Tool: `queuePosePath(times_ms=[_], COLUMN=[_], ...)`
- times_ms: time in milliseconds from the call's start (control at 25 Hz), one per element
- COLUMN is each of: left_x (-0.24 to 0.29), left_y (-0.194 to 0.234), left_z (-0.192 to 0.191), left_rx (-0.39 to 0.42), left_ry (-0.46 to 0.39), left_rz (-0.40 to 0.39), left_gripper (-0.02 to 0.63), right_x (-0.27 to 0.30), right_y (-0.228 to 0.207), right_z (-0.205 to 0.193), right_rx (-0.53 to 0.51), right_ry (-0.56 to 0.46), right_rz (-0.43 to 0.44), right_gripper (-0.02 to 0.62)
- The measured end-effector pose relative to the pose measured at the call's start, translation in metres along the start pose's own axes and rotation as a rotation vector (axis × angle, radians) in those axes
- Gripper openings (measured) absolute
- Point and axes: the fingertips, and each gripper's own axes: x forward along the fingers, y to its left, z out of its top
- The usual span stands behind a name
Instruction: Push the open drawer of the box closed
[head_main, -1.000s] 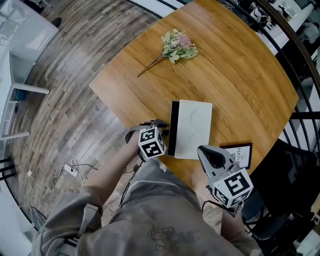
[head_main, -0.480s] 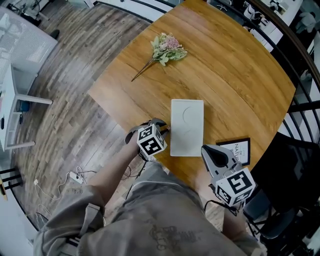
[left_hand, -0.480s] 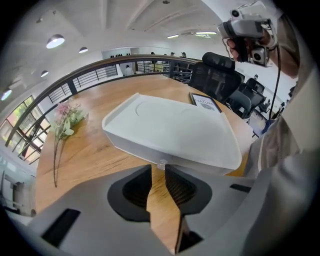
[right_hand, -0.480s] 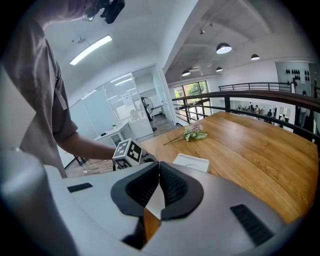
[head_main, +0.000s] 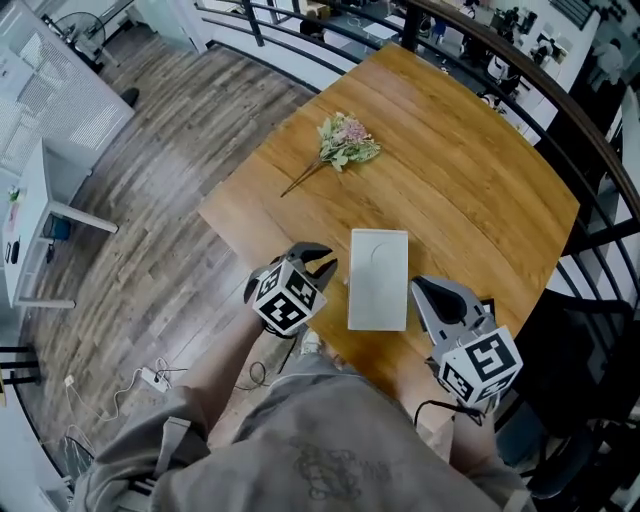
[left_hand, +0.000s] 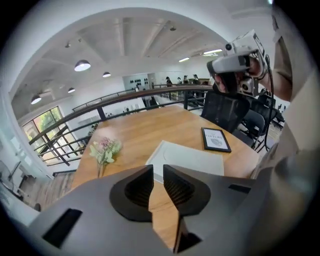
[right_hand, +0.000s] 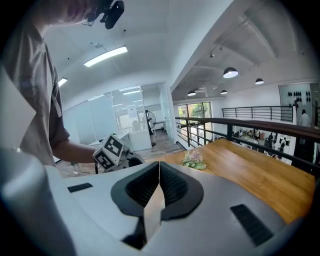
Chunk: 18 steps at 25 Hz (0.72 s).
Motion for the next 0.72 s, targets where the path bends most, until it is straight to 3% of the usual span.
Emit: queuePosePath(times_ms=[240, 520, 720], left_x=[-0.069, -0.163, -0.218], left_y=[0.024, 0.032, 0.027], left_z=[0.069, 0.138, 0.166], left_rx=[-0.089, 0.018, 0.061], left_ry=[-0.243, -0.492, -0.641], left_rz=[0.060, 0.146, 0.175], left_gripper=[0.046, 0.032, 0.026], right_x=[-0.027, -0.074, -0.098], right_y=[0.003, 0.015, 0.033], right_z=[0.060, 0.135, 0.154], right_rx=[-0.087, -0.110, -0.163], right_ry=[-0.114, -0.352, -0.439], right_rz=[-0.058, -0.180, -0.213], right_gripper=[0.032, 0.032, 0.032])
